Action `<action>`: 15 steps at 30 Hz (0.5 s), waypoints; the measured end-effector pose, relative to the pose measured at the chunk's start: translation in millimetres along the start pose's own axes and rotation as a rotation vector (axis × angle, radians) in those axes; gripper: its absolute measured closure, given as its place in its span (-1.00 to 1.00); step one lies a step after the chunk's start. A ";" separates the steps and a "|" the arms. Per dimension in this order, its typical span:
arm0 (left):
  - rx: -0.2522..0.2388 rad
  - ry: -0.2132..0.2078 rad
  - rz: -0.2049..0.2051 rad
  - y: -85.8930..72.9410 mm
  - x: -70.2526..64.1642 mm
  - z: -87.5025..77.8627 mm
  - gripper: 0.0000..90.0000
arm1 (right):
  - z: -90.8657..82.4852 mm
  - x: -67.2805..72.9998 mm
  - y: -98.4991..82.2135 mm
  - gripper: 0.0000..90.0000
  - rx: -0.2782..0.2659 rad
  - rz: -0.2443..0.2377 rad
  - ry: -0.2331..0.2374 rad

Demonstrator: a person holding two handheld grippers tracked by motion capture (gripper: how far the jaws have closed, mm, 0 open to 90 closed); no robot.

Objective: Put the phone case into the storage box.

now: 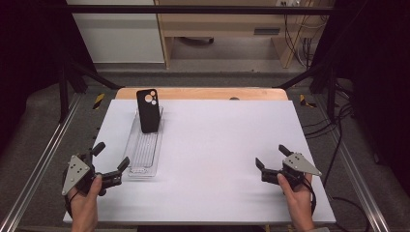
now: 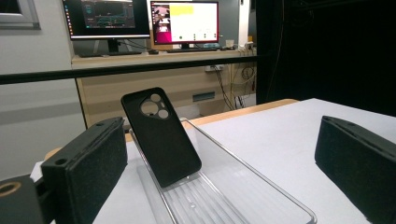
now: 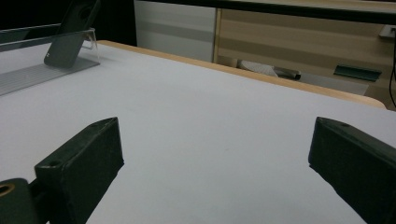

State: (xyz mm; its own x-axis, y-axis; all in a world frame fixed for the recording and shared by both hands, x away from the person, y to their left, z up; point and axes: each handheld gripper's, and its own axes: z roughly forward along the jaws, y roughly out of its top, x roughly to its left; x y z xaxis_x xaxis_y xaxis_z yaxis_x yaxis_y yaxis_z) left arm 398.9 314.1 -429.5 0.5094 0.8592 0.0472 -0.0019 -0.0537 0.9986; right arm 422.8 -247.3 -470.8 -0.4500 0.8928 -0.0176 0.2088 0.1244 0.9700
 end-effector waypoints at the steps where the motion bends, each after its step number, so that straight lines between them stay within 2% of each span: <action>1: 0.000 -0.002 -0.003 -0.7 -0.4 0.1 -0.96 | 0.0 0.0 0.0 -0.92 0.000 -0.001 0.000; 15: 0.010 -0.043 -0.013 -12.5 -9.9 4.5 -0.96 | 0.5 0.0 -0.3 -0.92 0.001 -0.008 0.001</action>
State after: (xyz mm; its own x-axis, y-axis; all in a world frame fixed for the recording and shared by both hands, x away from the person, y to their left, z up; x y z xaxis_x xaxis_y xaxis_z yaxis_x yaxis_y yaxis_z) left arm 397.8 303.9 -442.5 0.5461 0.8371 0.0332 0.0135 -0.0484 0.9987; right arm 423.2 -247.1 -471.2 -0.4523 0.8915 -0.0250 0.2064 0.1319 0.9695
